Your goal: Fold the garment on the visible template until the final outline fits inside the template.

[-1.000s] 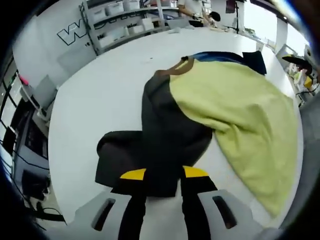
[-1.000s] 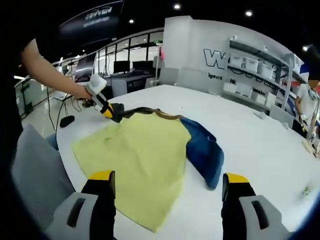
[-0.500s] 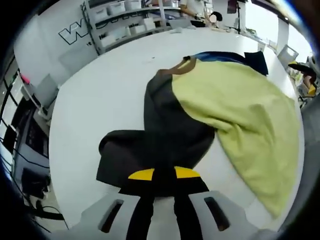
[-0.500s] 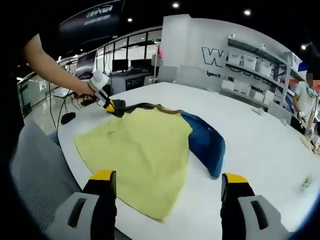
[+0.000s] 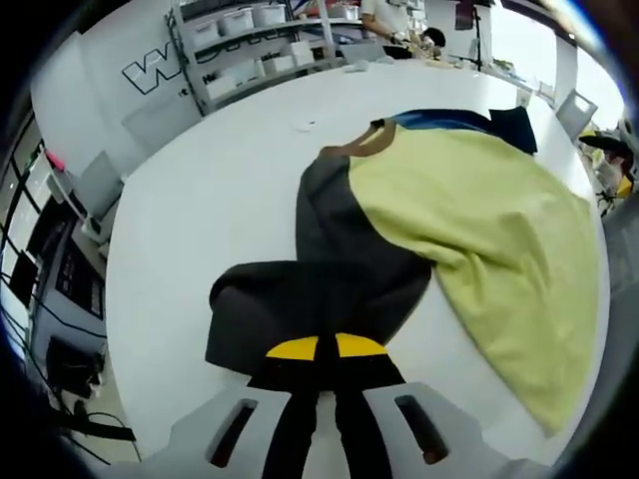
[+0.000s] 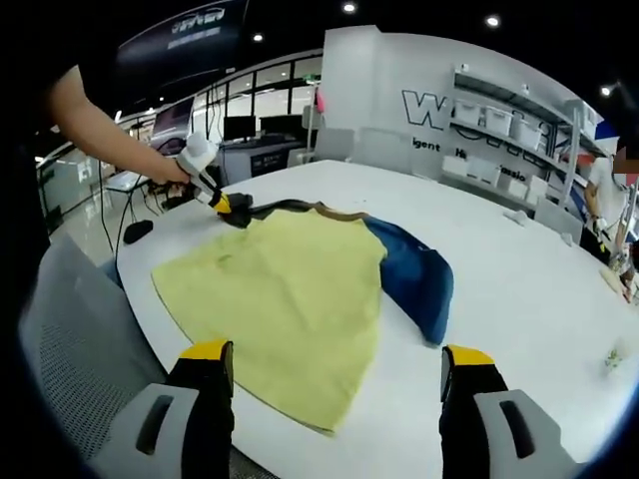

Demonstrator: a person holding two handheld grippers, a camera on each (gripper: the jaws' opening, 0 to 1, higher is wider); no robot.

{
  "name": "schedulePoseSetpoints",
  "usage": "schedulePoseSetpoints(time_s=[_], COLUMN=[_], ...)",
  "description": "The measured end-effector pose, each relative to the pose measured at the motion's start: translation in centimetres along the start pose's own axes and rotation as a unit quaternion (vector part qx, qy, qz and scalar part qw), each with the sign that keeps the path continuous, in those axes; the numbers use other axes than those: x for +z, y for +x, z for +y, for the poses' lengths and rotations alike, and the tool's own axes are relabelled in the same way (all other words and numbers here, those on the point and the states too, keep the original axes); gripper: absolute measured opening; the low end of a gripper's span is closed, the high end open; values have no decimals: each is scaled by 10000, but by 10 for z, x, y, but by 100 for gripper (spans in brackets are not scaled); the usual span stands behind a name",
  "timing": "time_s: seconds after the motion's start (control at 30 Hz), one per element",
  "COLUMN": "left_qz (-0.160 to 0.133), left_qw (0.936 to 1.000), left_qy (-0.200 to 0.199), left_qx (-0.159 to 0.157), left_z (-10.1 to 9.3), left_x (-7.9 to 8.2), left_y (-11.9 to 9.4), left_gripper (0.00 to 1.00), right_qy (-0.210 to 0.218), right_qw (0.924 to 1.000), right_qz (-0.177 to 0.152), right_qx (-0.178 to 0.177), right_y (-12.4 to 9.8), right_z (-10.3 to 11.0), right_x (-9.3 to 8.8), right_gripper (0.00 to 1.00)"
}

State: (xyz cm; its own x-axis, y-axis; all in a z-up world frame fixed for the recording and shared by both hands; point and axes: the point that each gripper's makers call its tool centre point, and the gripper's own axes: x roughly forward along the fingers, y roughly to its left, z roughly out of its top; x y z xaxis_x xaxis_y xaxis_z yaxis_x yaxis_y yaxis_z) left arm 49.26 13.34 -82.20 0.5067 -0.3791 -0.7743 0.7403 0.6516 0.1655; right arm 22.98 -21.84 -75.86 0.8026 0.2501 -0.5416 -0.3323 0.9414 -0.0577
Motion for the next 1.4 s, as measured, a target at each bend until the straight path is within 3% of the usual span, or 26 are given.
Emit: schedulePoseSetpoints(time_s=[0.37, 0.7, 1.1, 1.4], left_qz=[-326, -780, -1173, -1393], left_qw=[9993, 9964, 9923, 9883], left_qy=[-182, -337, -265, -342], left_qx=[59, 34, -284, -525], left_z=[1, -9, -49, -80], left_x=[16, 44, 73, 93], left_y=[-19, -46, -73, -79], left_gripper=[8, 7, 7, 7], right_qy=[66, 164, 361, 396], right_qw=[9999, 9998, 9989, 9985], right_qz=[71, -27, -277, -370], right_qx=[-33, -51, -86, 2], right_y=[1, -2, -9, -2], right_z=[-2, -5, -3, 6], right_x=[0, 10, 32, 49], right_gripper=[85, 81, 80, 76])
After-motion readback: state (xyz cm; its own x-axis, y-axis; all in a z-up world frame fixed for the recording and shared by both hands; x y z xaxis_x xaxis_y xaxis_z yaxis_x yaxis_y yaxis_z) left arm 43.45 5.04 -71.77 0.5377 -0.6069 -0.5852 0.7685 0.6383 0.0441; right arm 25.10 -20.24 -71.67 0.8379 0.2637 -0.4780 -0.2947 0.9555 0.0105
